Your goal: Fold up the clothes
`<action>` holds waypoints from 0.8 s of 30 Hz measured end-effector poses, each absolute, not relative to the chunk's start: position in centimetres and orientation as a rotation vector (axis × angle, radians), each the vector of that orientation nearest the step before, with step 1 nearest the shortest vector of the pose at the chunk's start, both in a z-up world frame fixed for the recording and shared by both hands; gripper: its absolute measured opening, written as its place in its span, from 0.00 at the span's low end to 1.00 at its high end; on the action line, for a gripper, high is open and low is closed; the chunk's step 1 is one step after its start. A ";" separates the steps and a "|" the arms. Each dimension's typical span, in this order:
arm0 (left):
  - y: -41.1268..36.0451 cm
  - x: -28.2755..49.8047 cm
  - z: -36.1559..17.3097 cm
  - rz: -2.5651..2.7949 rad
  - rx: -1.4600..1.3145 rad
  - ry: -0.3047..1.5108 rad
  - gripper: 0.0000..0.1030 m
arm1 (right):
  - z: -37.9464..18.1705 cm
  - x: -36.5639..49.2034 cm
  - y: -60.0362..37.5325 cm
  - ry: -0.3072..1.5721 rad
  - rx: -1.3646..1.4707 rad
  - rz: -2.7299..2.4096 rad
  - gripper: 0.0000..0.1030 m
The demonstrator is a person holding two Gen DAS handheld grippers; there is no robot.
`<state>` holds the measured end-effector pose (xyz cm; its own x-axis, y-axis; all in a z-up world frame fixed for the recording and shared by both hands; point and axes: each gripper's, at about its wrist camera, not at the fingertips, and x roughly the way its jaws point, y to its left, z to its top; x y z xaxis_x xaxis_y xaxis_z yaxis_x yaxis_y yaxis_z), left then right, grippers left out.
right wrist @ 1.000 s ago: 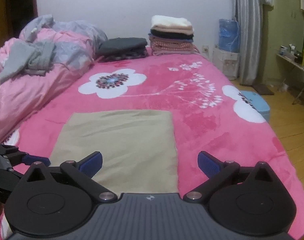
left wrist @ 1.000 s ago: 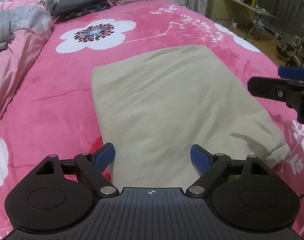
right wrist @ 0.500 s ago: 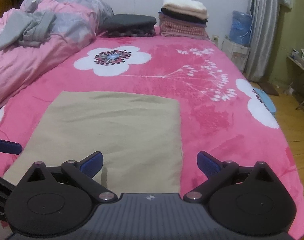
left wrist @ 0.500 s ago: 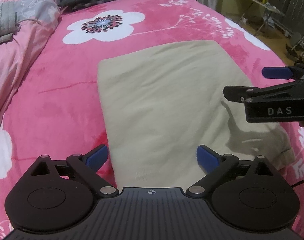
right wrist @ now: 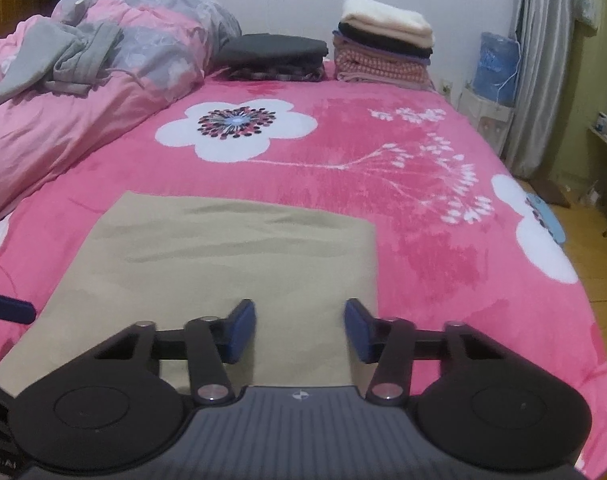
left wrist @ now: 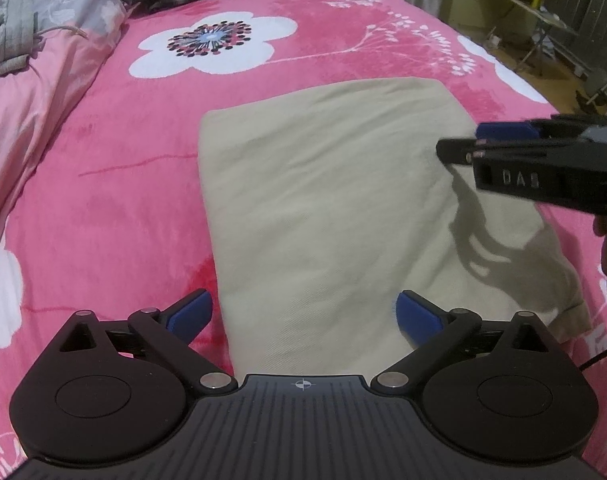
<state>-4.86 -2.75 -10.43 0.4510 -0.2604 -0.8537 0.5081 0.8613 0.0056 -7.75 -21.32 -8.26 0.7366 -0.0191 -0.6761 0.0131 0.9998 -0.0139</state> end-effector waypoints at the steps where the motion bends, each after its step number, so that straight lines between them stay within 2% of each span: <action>1: -2.8 -4.9 -10.4 -0.482 0.277 0.996 0.97 | -8.1 -7.7 -21.3 0.734 -0.012 -0.020 0.40; 5: -2.8 -4.9 -10.5 -0.480 0.277 0.996 0.97 | -7.8 -7.4 -21.1 0.707 -0.024 -0.021 0.35; 13: -2.7 -5.1 -10.6 -0.490 0.286 0.972 0.98 | -10.6 -5.6 -21.8 0.753 0.008 0.014 0.34; 24: -2.6 -5.3 -10.6 -0.499 0.282 0.961 0.98 | -10.8 -5.9 -22.2 0.746 0.043 0.026 0.35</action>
